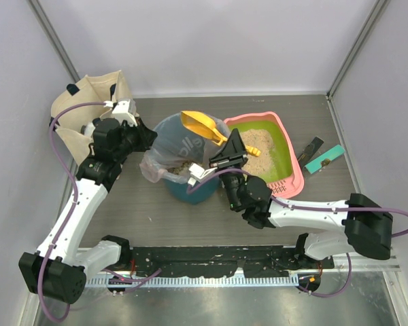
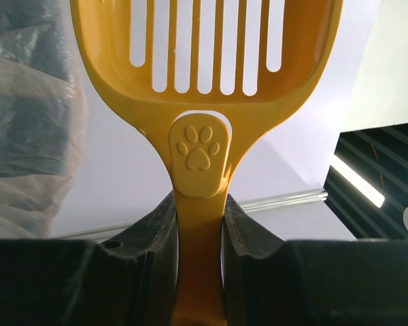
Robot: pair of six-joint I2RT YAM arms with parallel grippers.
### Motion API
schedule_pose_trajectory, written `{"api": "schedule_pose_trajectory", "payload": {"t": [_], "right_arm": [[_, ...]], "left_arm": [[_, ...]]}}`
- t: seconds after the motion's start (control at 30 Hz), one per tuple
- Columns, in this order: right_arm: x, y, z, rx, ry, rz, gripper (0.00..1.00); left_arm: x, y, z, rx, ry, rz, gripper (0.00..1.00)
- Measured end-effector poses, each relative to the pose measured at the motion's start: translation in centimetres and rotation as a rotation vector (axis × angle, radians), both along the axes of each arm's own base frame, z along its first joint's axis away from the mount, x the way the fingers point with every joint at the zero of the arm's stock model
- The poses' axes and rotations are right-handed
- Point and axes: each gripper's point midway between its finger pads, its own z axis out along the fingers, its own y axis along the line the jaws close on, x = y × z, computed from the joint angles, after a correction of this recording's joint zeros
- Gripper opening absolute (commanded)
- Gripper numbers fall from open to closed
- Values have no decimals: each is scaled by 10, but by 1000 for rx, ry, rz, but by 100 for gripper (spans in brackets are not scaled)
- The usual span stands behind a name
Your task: Clean the litter box
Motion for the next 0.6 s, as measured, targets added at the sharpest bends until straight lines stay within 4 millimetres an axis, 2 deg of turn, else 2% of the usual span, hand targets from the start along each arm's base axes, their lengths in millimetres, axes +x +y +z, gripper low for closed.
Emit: {"api": "schedule_pose_trajectory", "payload": {"t": [0.17,0.3,0.43,0.53,0.6], "right_arm": [[-2,-14,22,86,31,-6,1],[-6,-31,51,292,94,38,1],[5,-55,84,581,196,59,1],[29,-98,99,806,248,1,1],[41,-129,88,921,288,-61,1]], "left_arm": [[0,0,0,0,0,0,0],[-1,0,1,0,-1,0,0],[-2,0,1,0,-2,-1,0],[-2,0,1,0,-2,-1,0],[-2,0,1,0,-3,-2,0]]}}
